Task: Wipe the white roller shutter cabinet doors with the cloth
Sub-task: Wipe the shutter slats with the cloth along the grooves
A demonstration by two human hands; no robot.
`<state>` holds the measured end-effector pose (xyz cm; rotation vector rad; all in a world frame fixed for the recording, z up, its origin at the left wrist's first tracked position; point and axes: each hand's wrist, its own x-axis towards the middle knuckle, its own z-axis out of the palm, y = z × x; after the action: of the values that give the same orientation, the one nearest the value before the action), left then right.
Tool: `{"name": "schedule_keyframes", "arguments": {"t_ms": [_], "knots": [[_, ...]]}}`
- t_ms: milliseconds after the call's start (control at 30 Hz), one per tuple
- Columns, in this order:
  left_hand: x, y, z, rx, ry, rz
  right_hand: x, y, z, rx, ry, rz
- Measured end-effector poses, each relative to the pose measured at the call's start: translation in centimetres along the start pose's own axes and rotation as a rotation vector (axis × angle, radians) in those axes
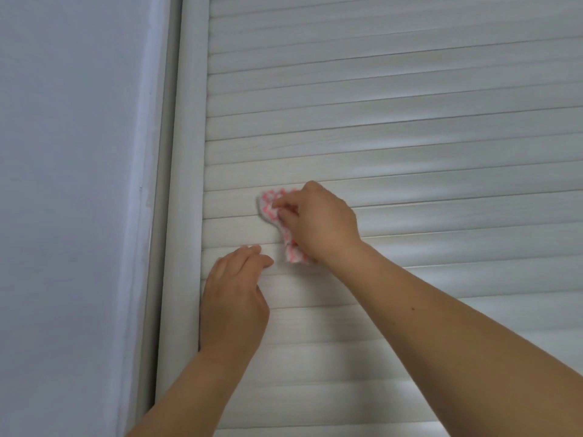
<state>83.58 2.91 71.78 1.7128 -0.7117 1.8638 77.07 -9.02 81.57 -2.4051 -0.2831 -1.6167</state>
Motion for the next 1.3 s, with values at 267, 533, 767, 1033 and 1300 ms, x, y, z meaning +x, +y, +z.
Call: {"name": "schedule_keyframes", "arguments": {"t_ms": [267, 533, 767, 1033, 1300], "knots": [[0.0, 0.3, -0.1, 0.006, 0.002, -0.032, -1.4, 6.9, -5.4, -0.114, 0.380, 0.214], [-0.3, -0.2, 0.3, -0.059, -0.009, -0.015, 0.6, 4.0, -2.3, -0.232, 0.285, 0.065], [-0.8, -1.2, -1.6, -0.197, 0.062, -0.054, 2.1, -2.4, 3.0, -0.229, 0.183, -0.117], [-1.0, -1.9, -3.0, -0.321, 0.210, -0.382, 0.6, -5.0, 5.9, -0.247, 0.110, -0.284], [-1.1, -1.4, -3.6, -0.336, 0.246, -0.361, -4.6, -4.1, 8.6, -0.281, 0.145, -0.313]]}}
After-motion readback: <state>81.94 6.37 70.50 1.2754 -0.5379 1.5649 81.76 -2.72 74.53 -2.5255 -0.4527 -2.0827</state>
